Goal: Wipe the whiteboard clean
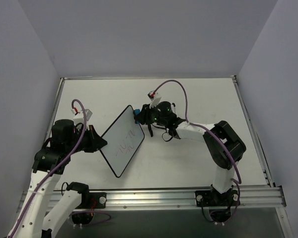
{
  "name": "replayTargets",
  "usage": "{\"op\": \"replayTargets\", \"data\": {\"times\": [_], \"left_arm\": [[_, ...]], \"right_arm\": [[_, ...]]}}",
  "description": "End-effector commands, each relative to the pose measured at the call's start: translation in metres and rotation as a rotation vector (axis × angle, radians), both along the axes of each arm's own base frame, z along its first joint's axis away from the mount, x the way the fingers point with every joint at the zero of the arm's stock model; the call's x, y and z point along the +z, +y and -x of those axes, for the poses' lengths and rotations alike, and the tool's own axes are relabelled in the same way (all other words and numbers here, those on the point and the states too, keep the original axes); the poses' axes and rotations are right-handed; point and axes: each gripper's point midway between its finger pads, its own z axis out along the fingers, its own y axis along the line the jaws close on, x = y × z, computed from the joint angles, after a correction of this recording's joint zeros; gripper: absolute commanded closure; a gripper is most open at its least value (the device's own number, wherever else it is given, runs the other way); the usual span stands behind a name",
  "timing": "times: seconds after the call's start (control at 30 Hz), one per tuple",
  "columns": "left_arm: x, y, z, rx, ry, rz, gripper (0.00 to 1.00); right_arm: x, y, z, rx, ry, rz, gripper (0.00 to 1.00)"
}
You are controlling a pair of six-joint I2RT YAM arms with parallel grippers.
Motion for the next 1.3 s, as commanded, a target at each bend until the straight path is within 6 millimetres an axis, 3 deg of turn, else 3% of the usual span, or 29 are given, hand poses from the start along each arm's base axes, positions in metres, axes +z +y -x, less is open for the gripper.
{"op": "replayTargets", "data": {"times": [0.0,0.13,0.17,0.4,0.63,0.8,0.97,1.27], "left_arm": [[0.020,-0.030,0.028,-0.211,0.005,0.102,0.98],[0.025,-0.030,0.019,-0.179,-0.014,0.114,0.98],[0.025,-0.031,0.017,-0.175,-0.017,0.116,0.98],[0.032,-0.037,0.006,-0.182,-0.047,0.145,0.98],[0.028,-0.042,-0.003,-0.184,-0.050,0.168,0.98],[0.028,-0.043,-0.006,-0.172,-0.050,0.183,0.98],[0.032,-0.039,-0.004,-0.145,-0.051,0.185,0.98],[0.030,-0.032,0.016,-0.126,0.034,0.168,0.98]], "right_arm": [[0.033,0.031,0.015,0.072,-0.075,-0.069,1.00],[0.040,0.050,0.053,0.129,-0.128,-0.102,1.00],[0.032,0.058,0.072,0.158,-0.118,-0.099,1.00],[0.049,0.094,0.146,0.260,-0.155,-0.180,1.00],[0.079,0.106,0.189,0.299,-0.181,-0.251,1.00],[0.081,0.097,0.191,0.220,-0.164,-0.285,1.00],[0.055,0.084,0.186,0.149,-0.122,-0.272,1.00],[0.031,0.045,0.143,0.016,-0.142,-0.213,1.00]]}}
